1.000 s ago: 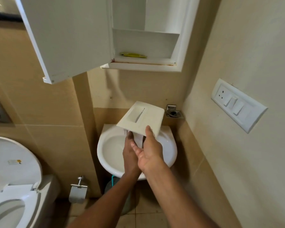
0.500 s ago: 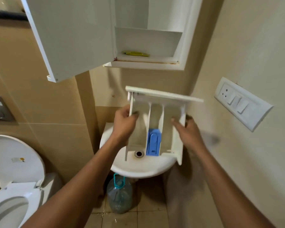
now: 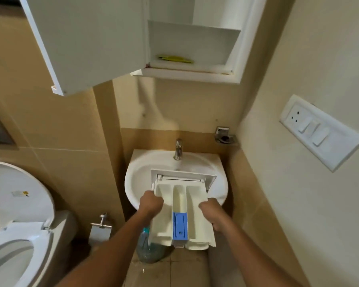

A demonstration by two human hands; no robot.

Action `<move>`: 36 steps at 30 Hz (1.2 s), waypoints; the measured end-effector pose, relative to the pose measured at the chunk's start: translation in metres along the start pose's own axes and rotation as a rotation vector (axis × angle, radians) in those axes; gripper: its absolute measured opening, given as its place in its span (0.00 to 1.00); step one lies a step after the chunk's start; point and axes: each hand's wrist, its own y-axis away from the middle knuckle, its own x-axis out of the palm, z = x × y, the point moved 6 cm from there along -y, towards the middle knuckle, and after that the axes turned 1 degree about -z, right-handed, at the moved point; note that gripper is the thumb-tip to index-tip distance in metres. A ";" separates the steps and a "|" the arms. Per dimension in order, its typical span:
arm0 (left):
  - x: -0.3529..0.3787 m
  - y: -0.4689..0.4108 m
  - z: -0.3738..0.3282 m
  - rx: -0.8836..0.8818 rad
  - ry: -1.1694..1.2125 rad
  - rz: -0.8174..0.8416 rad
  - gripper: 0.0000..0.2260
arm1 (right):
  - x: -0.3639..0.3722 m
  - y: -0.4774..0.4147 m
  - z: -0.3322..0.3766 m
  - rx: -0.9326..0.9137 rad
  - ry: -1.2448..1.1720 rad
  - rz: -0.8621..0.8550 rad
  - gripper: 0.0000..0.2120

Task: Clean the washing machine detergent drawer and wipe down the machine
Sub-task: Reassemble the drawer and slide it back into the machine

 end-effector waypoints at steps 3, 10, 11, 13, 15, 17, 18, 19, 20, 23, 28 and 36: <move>-0.015 0.002 -0.032 0.086 0.079 -0.025 0.10 | -0.017 0.005 0.030 -0.079 -0.045 -0.022 0.10; -0.087 0.080 -0.198 0.745 0.411 -0.217 0.14 | -0.136 0.101 0.197 -0.824 -0.223 -0.447 0.04; -0.099 0.101 -0.212 0.909 0.437 -0.315 0.13 | -0.146 0.121 0.207 -0.976 -0.268 -0.521 0.05; -0.108 0.127 -0.210 1.161 0.441 -0.519 0.15 | -0.144 0.142 0.201 -1.248 -0.309 -0.700 0.09; -0.089 0.112 -0.180 1.144 0.340 -0.565 0.17 | -0.118 0.120 0.166 -1.194 -0.252 -0.838 0.13; -0.054 0.064 -0.134 0.757 0.147 -0.382 0.16 | -0.082 0.064 0.118 -0.706 -0.139 -0.600 0.14; -0.034 0.036 -0.100 0.442 0.011 -0.235 0.14 | -0.055 0.037 0.085 -0.375 -0.011 -0.352 0.16; -0.017 0.018 -0.063 0.166 -0.132 -0.106 0.12 | -0.031 0.022 0.054 -0.125 0.121 -0.139 0.18; -0.005 0.011 -0.033 0.028 -0.211 -0.021 0.12 | -0.016 0.016 0.031 -0.012 0.176 -0.027 0.19; 0.005 -0.004 -0.003 0.075 -0.091 0.014 0.10 | -0.012 0.007 0.015 -0.064 0.073 -0.056 0.17; -0.029 0.025 -0.086 0.382 0.133 -0.116 0.09 | -0.057 0.034 0.098 -0.380 0.004 -0.189 0.13; -0.098 0.120 -0.180 1.255 0.356 -0.595 0.16 | -0.123 0.133 0.169 -1.300 -0.252 -0.853 0.15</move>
